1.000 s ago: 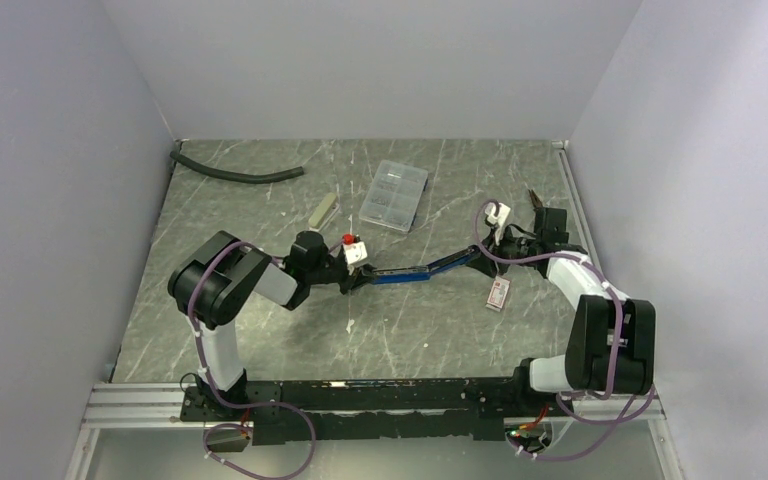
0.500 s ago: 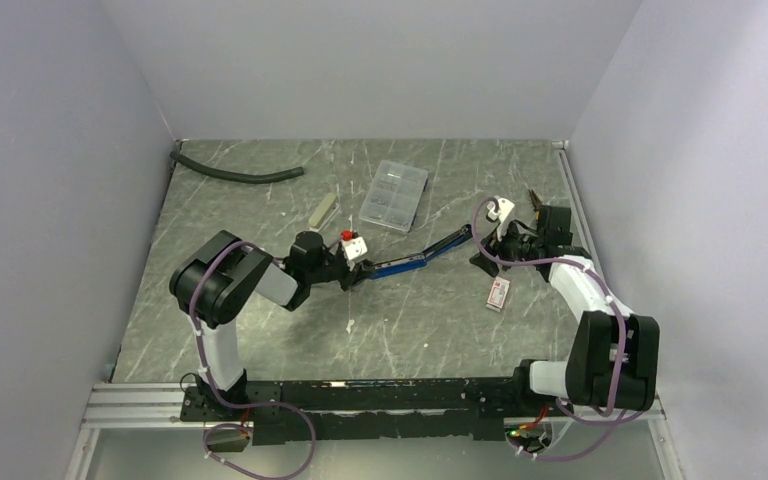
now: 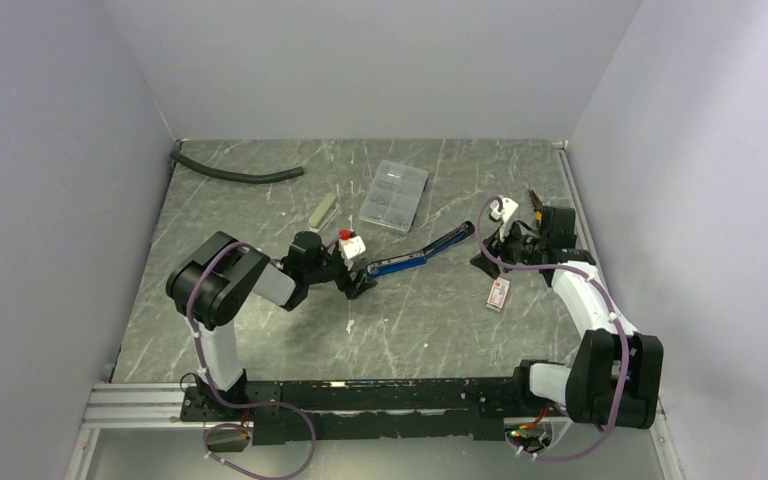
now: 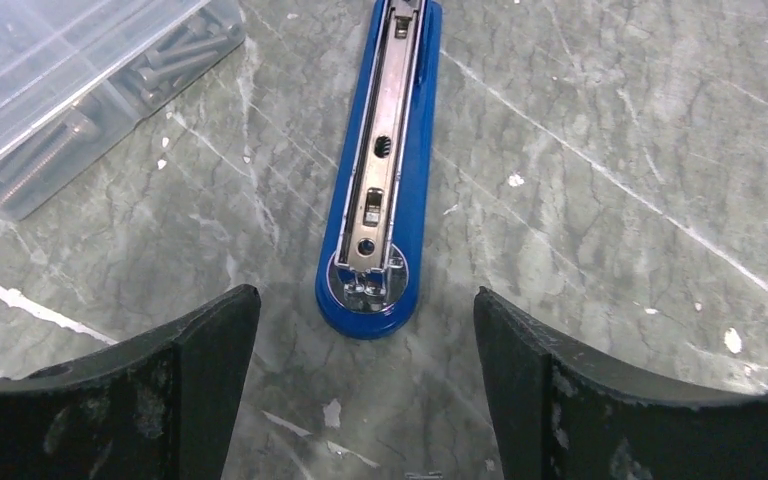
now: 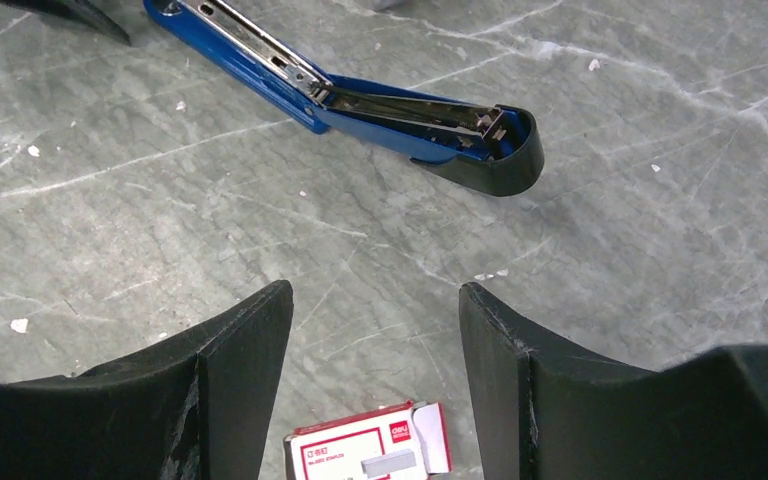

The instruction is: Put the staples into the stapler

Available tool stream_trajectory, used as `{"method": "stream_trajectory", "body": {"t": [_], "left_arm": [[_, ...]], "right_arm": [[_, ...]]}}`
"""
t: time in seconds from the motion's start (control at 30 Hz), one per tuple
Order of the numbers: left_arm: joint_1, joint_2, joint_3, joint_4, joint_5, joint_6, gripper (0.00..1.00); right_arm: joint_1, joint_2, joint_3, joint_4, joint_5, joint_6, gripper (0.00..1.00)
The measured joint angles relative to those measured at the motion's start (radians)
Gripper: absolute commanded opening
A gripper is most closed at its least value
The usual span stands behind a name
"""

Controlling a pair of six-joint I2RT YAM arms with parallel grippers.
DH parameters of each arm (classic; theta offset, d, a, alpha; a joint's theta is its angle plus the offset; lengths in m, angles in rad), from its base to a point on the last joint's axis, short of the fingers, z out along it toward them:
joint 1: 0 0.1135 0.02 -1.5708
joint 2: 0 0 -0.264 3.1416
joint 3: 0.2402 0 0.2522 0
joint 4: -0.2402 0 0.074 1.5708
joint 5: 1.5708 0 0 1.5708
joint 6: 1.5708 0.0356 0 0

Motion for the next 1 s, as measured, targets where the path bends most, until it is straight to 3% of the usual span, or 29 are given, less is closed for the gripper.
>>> {"method": "stream_trajectory", "body": {"t": [0.27,0.5,0.7,1.0], "left_arm": [[0.068,-0.216,0.045,-0.256,-0.012,-0.041,0.86],[0.14,-0.256,0.387,-0.655,-0.247,-0.107,0.85],[0.174,-0.14,0.55,-0.82,-0.43,-0.108,0.82],[0.199,0.084,0.682,-1.01,-0.507,-0.106,0.76]], "right_arm": [[0.0,-0.085,0.015,-0.008,0.01,0.129,0.67],[0.0,-0.094,0.069,-0.005,0.009,0.276,0.67],[0.0,-0.119,0.069,0.009,0.009,0.325,0.66],[0.0,-0.13,0.068,0.016,0.003,0.331,0.65]]}}
